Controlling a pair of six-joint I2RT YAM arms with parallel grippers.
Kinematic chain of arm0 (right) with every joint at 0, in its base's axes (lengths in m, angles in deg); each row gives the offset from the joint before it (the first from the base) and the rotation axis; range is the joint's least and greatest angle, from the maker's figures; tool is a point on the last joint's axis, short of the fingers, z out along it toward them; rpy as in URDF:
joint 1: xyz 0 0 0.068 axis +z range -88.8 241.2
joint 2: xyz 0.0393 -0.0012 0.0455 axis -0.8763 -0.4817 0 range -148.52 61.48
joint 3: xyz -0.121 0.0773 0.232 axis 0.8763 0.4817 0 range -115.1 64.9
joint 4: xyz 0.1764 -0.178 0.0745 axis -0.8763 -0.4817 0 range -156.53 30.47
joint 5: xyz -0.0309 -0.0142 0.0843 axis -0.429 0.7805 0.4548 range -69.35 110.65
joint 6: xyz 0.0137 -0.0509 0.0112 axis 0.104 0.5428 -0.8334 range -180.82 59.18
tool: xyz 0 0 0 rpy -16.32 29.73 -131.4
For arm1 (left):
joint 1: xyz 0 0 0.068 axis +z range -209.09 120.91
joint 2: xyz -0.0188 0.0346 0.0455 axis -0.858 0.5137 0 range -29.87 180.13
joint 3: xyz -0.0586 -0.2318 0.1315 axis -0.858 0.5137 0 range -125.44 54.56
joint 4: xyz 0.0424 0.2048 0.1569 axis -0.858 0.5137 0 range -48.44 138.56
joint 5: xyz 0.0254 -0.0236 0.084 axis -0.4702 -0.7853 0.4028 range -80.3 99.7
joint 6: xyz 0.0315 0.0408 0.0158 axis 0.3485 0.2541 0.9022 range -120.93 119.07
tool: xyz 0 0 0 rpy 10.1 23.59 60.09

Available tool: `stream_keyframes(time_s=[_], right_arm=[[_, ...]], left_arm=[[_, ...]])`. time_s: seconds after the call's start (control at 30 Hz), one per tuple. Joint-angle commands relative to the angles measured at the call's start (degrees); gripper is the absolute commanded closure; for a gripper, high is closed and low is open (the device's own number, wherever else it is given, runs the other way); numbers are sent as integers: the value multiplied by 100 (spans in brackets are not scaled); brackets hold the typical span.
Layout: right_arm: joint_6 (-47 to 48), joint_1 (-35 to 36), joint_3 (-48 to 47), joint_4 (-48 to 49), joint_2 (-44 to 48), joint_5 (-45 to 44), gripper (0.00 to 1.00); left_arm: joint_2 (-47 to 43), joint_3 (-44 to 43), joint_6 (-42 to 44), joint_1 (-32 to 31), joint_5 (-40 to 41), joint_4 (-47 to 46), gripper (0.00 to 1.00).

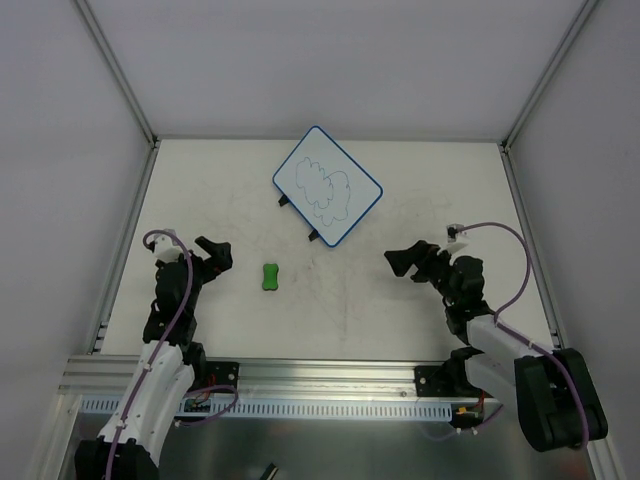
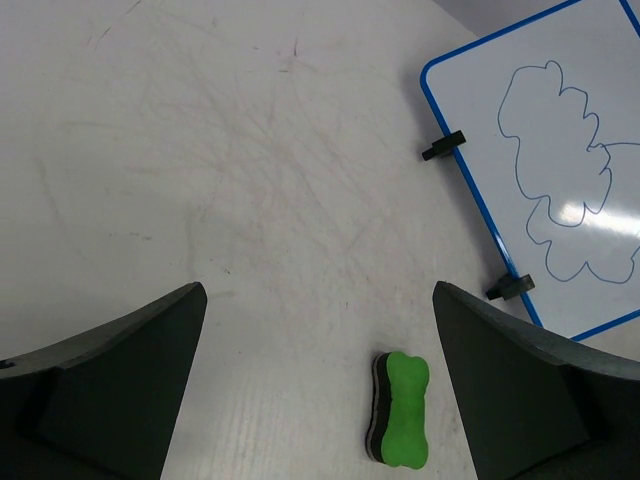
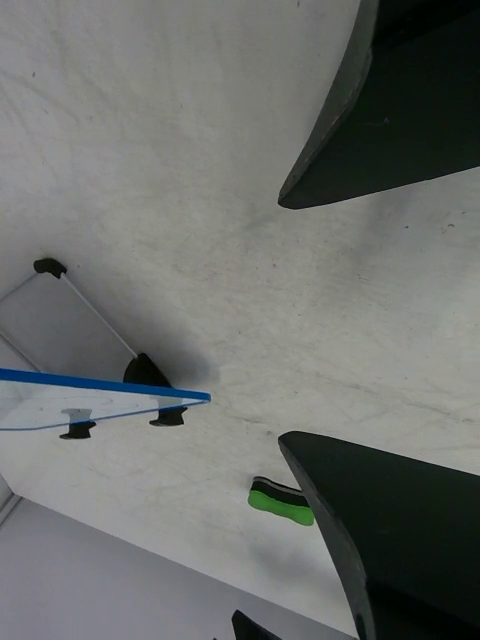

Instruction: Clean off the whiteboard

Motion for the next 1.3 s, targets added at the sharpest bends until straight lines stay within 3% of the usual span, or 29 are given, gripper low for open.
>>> stream_keyframes(time_s=[0.0, 0.1, 0.43, 0.83, 1.0, 1.27], right_arm=[[-162, -62, -289, 1074, -246, 596, 1], [-74, -71, -807, 599, -414, 895, 2], [-39, -71, -1784, 642, -1264, 1089, 8], [-636, -273, -2830, 1696, -3199, 1581, 10], [-865, -265, -3322, 1969, -3902, 1836, 18], [-874, -273, -3595, 1987, -4079, 1862, 29]], left_arm=[[-131, 80, 228, -3, -47, -201, 1], [-114, 62, 272, -3, -64, -201, 1], [1, -8, 413, -3, -117, -192, 1], [-17, -8, 439, -3, -196, -183, 1], [10, -8, 457, -3, -188, -183, 1], [71, -17, 448, 6, -205, -201, 1]])
